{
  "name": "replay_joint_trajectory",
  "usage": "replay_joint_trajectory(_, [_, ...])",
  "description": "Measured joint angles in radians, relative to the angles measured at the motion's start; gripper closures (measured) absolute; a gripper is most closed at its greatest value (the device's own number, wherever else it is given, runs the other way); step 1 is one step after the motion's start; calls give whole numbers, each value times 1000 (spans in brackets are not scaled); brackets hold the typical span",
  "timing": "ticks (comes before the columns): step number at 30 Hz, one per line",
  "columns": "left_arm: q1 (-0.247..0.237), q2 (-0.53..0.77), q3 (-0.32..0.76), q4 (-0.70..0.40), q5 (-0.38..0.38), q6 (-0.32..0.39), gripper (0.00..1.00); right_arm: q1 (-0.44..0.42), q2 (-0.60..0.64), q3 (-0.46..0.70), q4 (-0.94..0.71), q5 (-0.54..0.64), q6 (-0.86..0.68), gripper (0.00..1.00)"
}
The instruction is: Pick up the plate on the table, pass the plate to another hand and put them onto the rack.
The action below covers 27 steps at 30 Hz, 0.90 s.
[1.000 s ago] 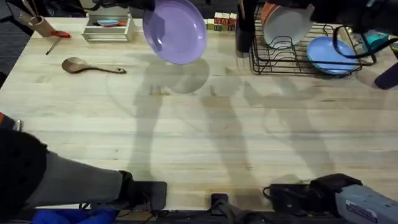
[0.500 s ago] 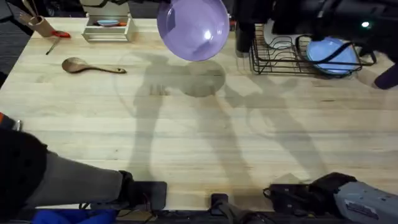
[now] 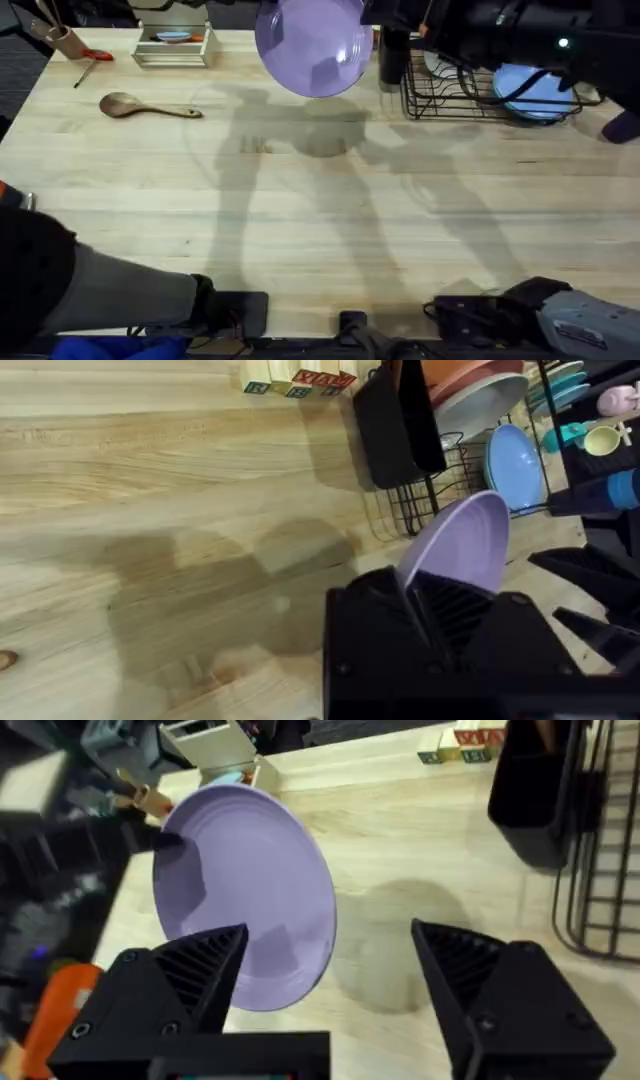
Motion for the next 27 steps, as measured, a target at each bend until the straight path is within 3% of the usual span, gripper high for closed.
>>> replay_joint_trajectory(8, [0, 0, 0, 0, 0, 0, 960, 6, 46, 0, 0, 0, 128, 6])
replay_joint_trajectory(18, [0, 0, 0, 0, 0, 0, 960, 22, 113, 0, 0, 0, 171, 12])
replay_joint_trajectory(21, [0, 0, 0, 0, 0, 0, 960, 22, 113, 0, 1, -1, 175, 69])
replay_joint_trajectory(27, [0, 0, 0, 0, 0, 0, 960, 22, 116, 0, 4, -1, 211, 339])
